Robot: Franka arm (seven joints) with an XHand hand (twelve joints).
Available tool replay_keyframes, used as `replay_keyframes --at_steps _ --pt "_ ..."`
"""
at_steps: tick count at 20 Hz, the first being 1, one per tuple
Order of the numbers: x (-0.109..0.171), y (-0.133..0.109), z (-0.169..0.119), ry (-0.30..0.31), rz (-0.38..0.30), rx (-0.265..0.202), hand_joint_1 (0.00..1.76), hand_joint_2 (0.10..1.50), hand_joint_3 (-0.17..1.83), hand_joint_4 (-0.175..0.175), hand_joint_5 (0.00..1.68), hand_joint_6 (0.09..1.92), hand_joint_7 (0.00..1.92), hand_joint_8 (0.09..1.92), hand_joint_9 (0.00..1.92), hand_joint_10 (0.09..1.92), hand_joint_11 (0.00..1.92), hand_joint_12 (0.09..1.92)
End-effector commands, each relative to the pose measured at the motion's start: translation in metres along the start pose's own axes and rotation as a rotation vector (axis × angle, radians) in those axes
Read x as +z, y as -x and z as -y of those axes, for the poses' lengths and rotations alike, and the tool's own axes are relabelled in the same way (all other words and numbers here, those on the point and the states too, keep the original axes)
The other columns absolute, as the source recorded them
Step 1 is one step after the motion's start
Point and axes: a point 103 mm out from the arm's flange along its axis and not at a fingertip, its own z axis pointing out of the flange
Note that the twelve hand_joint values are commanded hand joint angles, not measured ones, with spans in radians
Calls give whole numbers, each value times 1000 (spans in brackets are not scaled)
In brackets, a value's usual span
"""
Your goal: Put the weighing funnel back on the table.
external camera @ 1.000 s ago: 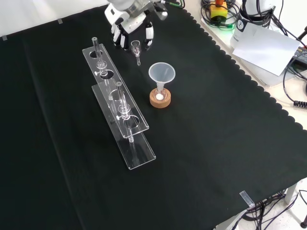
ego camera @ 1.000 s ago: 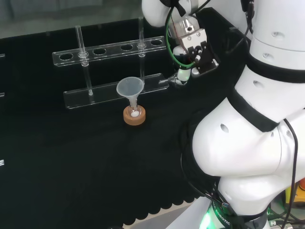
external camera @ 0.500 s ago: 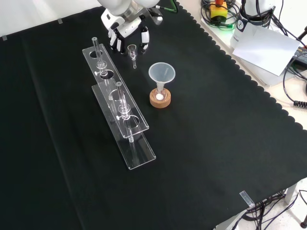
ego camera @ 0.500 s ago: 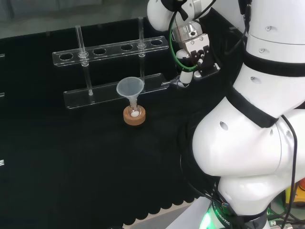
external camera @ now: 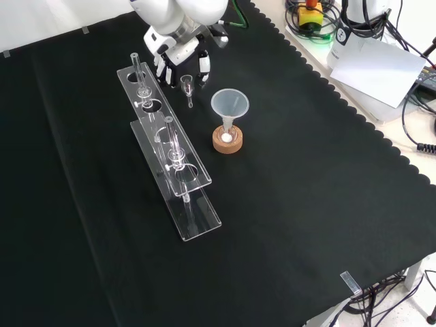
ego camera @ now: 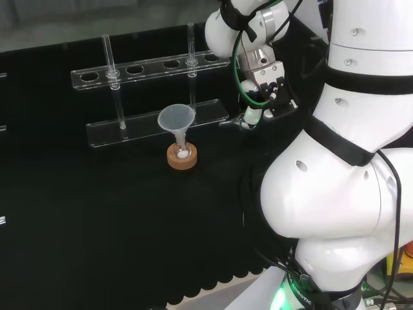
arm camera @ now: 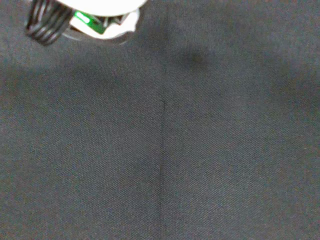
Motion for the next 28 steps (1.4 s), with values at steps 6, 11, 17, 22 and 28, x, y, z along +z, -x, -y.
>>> replay_keyframes --at_steps 6,11,17,22,28 --pt "10 -6 -12 -1 -7 -13 1096 722 604 175 1170 828 526 655 763 520 630 1228" --pt "16 -12 -18 -5 -6 -18 1096 722 604 175 1169 830 527 655 764 520 631 1228" --pt "18 -15 -21 1 -4 -14 1096 722 604 175 1169 831 527 655 766 520 634 1227" --pt "25 -18 -28 5 1 -9 1095 722 605 175 1168 833 533 657 779 523 645 1227" --pt "26 -19 -28 18 5 -7 1096 722 606 175 1168 833 539 658 790 524 657 1223"
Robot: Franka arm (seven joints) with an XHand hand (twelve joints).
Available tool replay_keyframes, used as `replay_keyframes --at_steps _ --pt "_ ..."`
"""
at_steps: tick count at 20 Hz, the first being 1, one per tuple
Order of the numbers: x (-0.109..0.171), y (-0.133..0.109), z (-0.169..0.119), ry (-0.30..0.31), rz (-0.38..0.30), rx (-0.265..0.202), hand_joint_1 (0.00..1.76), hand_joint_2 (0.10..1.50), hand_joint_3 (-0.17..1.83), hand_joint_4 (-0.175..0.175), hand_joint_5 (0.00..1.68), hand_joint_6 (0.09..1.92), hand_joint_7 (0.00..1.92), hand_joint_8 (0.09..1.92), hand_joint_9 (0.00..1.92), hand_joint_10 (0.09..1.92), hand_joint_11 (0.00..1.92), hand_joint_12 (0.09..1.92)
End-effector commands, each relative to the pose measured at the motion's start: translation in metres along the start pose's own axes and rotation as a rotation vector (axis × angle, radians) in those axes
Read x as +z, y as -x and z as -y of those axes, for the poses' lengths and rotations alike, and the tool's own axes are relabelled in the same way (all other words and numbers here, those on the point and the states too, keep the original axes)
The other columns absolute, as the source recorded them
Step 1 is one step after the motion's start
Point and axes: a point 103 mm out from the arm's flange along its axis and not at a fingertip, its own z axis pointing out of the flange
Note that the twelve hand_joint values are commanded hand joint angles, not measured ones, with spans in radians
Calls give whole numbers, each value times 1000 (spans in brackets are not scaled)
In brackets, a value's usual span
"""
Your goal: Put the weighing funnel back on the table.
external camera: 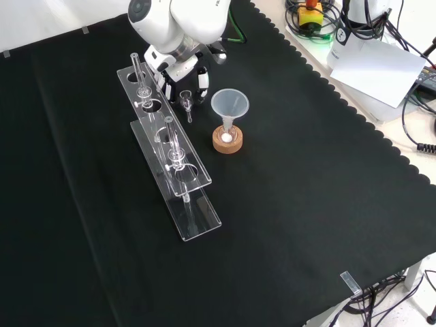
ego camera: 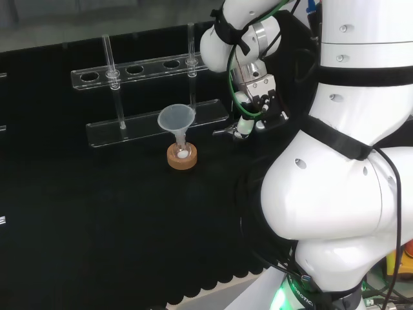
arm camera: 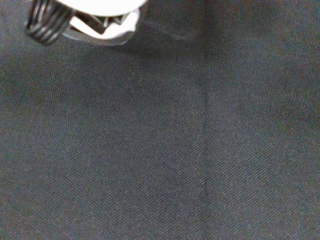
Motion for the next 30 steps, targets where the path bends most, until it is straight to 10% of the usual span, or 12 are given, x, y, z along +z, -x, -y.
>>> replay_keyframes --at_steps 1,9,17,30 --pt "1 0 1 7 3 1 1096 721 606 175 1168 832 540 659 791 524 658 1222" --pt "0 0 6 13 6 -12 1023 847 348 166 1004 842 485 676 765 520 652 1215" --pt "-4 3 15 -14 34 -15 933 634 628 17 416 548 324 710 620 601 567 1259" --pt "-42 1 51 33 13 -17 884 610 631 -1 327 163 174 686 443 657 434 1315"
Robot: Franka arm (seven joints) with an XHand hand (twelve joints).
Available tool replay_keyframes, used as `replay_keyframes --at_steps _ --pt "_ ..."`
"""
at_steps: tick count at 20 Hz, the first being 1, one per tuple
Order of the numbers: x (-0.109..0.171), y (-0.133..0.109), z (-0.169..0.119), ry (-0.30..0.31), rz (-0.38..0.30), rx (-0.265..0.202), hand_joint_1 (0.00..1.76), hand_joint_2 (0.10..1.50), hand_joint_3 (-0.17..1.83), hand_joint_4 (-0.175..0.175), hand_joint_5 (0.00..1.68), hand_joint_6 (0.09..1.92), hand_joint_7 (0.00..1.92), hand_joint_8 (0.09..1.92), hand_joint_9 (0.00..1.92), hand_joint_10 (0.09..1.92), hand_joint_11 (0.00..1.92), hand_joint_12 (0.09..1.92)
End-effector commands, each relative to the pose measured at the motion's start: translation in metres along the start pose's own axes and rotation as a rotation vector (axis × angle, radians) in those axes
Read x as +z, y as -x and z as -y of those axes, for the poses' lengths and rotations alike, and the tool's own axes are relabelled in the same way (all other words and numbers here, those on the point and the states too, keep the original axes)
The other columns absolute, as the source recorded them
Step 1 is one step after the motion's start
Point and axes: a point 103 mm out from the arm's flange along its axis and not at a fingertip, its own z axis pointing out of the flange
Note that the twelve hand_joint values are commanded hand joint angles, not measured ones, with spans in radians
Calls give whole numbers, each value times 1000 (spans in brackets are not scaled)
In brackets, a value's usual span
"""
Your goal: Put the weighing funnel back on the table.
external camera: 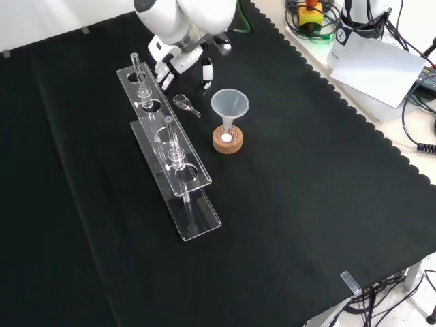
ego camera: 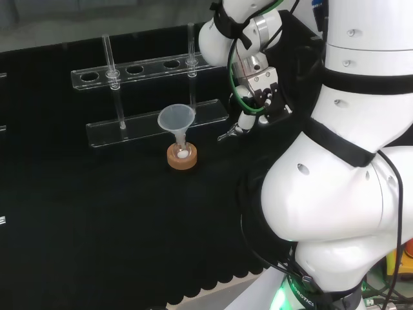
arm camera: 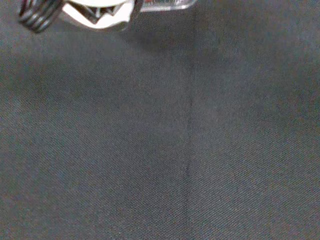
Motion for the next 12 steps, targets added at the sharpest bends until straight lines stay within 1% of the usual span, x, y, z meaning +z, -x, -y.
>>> replay_keyframes --at_steps 1,8,12 --pt "-23 0 27 28 -19 0 878 609 631 -3 325 159 174 686 441 657 432 1315" --pt "-41 3 61 57 -19 21 861 610 627 -8 321 133 174 684 435 660 425 1321" --pt "-51 1 79 71 -10 25 858 614 618 -9 335 97 176 682 433 667 423 1327"
